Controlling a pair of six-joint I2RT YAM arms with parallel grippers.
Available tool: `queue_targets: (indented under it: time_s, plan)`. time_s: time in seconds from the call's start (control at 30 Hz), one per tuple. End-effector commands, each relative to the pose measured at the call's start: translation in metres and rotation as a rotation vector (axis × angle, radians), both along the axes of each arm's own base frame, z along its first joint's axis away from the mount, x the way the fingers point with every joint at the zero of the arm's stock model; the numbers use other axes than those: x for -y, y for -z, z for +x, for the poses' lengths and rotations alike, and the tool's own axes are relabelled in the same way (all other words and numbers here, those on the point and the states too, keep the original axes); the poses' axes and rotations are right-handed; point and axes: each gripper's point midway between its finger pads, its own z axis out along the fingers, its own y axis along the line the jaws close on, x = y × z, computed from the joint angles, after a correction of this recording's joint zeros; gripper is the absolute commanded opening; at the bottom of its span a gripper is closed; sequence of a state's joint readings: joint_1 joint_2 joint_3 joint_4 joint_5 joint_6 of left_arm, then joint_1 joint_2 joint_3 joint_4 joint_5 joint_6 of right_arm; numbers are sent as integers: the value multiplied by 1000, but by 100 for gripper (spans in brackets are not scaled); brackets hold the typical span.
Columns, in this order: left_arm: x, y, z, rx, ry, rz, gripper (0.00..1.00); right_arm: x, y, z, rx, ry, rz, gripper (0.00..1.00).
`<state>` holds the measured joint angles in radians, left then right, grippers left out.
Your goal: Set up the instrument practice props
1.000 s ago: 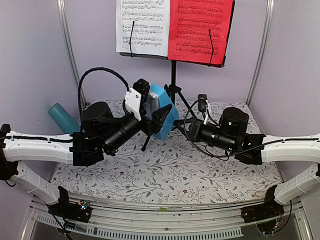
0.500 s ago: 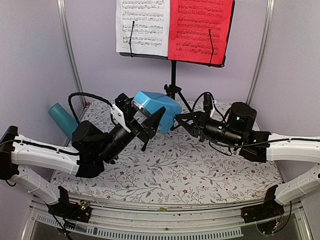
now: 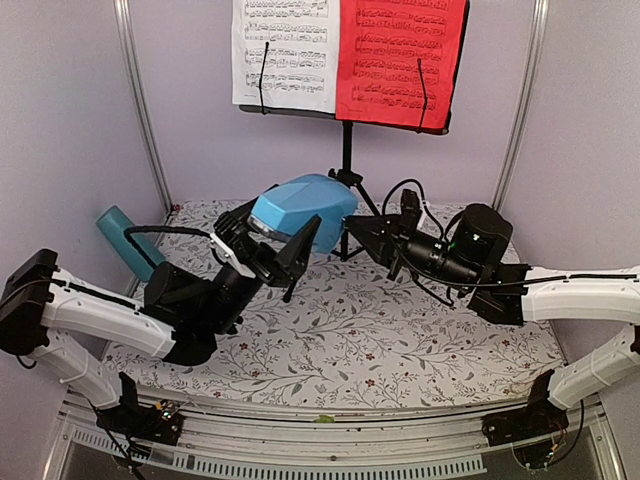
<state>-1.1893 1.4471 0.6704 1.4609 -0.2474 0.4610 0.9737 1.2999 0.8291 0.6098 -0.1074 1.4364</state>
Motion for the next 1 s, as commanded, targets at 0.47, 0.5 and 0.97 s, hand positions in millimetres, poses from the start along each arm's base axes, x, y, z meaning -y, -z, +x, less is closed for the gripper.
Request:
queue_targets:
  time_s: [0.47, 0.5, 0.97]
  plan:
    - [-10, -7, -1, 93, -25, -72, 0, 19, -44, 6, 35, 1, 253, 0]
    - [-11, -8, -2, 98, -21, -76, 0, 19, -46, 5, 32, -9, 273, 0]
    - [-12, -13, -7, 180, -26, -89, 0, 21, -68, 1, -15, -73, 427, 0]
